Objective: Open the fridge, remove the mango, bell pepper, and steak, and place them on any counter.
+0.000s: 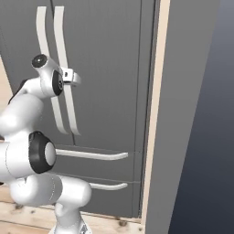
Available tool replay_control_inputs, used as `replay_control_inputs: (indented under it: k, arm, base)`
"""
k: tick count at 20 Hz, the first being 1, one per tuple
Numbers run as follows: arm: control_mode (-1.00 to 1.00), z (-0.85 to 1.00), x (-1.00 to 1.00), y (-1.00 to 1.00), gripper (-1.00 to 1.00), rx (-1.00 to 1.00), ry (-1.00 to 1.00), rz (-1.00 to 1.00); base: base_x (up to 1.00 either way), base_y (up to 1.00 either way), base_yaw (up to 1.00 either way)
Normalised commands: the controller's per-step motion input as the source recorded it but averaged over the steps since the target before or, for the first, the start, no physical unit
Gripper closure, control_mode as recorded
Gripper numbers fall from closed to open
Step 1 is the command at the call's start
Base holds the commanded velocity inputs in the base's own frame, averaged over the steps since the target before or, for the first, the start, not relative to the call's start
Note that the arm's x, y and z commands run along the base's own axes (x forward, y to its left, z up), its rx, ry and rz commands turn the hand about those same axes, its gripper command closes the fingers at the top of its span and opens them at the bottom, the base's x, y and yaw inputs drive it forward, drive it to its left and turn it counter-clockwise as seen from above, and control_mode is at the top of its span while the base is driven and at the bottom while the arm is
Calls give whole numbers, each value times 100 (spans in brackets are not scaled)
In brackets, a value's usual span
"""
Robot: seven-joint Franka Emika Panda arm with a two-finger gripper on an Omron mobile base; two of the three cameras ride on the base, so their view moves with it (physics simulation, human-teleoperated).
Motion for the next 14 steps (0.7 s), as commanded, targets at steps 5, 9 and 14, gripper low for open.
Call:
replay_control_inputs:
  k: [5, 9, 14]
  arm:
    - [-100, -13, 3, -12, 100, 0, -14, -4]
    - [-100, 1, -22, -35, 100, 0, -15, -3]
    - [-100, 21, -78, -47, 100, 4, -13, 0]
  base:
    - [0, 0, 0]
    - [0, 0, 0]
    - [0, 0, 0]
